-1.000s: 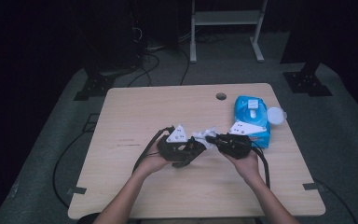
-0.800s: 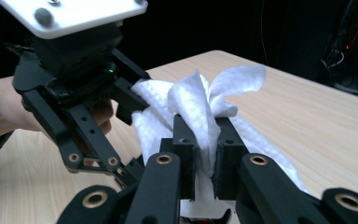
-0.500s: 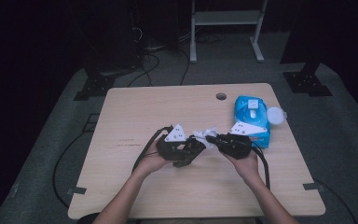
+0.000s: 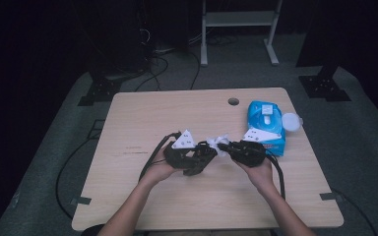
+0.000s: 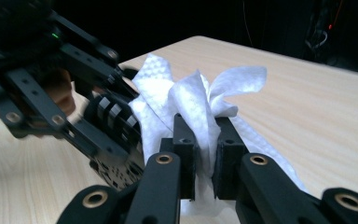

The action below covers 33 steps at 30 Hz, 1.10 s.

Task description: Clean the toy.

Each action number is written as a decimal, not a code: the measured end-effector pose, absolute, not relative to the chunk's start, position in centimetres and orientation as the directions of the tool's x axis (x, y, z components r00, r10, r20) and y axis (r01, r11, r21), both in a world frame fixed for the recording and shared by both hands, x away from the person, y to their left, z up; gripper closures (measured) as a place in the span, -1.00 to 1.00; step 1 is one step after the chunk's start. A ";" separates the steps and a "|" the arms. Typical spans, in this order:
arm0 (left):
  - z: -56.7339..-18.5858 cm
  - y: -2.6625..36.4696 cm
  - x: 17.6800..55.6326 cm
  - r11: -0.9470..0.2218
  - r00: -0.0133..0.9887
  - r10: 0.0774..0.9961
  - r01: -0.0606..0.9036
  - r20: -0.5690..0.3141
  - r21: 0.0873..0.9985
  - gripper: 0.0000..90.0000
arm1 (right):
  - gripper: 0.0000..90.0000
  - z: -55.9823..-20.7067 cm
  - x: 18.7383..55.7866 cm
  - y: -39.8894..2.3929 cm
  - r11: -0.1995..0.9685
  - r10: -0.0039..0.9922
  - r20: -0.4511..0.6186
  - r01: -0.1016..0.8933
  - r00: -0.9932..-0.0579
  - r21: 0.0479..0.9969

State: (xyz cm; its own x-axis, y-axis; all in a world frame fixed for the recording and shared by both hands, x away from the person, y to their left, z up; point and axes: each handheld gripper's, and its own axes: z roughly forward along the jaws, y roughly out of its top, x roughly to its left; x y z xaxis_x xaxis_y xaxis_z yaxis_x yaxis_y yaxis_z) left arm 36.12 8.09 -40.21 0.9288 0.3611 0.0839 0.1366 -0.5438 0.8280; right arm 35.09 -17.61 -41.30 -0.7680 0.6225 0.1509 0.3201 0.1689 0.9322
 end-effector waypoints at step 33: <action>-39.7 8.6 36.0 -0.515 0.927 0.366 0.132 0.078 0.847 0.29 | 0.81 -41.5 35.4 -17.9 0.146 0.620 0.187 0.346 -0.762 0.927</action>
State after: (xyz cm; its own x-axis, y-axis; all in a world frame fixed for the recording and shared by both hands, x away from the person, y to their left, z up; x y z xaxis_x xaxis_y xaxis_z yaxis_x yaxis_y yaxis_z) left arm 35.98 8.55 -39.69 0.9271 0.3664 0.0784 0.1320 -0.5153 0.8468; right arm 35.42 -17.92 -41.55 -0.7623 0.6196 0.1871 0.3462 0.1462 0.9267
